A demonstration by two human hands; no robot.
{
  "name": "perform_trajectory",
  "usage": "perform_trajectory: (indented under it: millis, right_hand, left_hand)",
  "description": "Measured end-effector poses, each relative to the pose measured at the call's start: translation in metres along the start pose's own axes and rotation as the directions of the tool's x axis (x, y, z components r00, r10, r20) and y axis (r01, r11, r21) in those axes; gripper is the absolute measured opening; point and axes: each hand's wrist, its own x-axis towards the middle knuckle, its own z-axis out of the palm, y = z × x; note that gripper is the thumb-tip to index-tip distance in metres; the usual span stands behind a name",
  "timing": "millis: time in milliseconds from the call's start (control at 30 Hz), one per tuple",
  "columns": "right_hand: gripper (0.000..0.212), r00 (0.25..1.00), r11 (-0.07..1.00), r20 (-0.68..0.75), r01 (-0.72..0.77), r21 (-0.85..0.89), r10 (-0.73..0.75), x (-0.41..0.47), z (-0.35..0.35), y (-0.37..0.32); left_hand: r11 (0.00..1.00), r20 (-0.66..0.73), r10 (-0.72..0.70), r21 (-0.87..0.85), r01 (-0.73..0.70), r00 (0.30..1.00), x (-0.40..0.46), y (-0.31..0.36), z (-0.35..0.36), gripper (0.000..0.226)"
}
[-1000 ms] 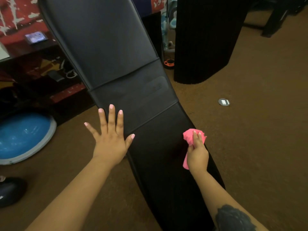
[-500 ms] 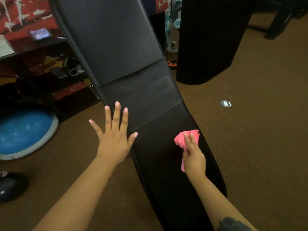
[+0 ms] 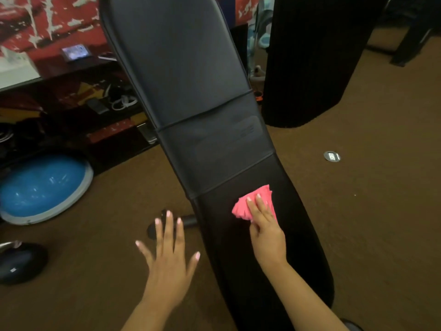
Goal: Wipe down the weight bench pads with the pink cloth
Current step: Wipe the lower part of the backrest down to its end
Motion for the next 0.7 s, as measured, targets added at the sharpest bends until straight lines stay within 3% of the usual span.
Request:
perform_trajectory:
  millis: [167, 233, 300, 367, 467, 567, 700]
  right_hand:
    - [0.061, 0.98, 0.988, -0.123, -0.149, 0.05, 0.154, 0.023, 0.01, -0.033]
    - [0.061, 0.989, 0.996, -0.128, -0.068, 0.06, 0.076, 0.025, 0.015, -0.047]
    - [0.063, 0.995, 0.997, -0.082, 0.057, 0.06, -0.052, 0.017, 0.022, -0.058]
    - [0.067, 0.987, 0.988, -0.028, 0.157, 0.006, -0.157, 0.003, 0.029, -0.061]
    - [0.07, 0.971, 0.969, 0.023, 0.241, -0.059, -0.24, -0.02, 0.037, -0.043]
    - [0.07, 0.985, 0.983, 0.049, 0.171, -0.063, -0.168, -0.029, 0.033, -0.023]
    - [0.066, 0.998, 0.998, -0.019, 0.056, -0.007, -0.056, -0.019, 0.029, -0.034]
  left_hand:
    - [0.997, 0.267, -0.078, 0.012, 0.078, 0.96, -0.028, -0.01, 0.029, 0.089]
    - [0.988, 0.254, -0.058, -0.126, 0.092, 0.965, -0.031, -0.007, 0.033, 0.084]
    - [0.919, 0.136, -0.047, -0.382, 0.096, 0.99, -0.029, 0.0, 0.035, 0.072]
    - [0.761, 0.02, -0.076, -0.645, 0.071, 0.997, -0.019, 0.01, 0.032, 0.061]
    - [0.459, 0.006, -0.132, -0.886, 0.067, 0.991, 0.006, 0.028, 0.018, 0.053]
    - [0.17, 0.11, -0.133, -0.977, 0.132, 0.985, 0.032, 0.033, 0.01, 0.07]
    - [-0.029, 0.239, -0.165, -0.971, 0.237, 0.957, 0.05, 0.026, 0.013, 0.056]
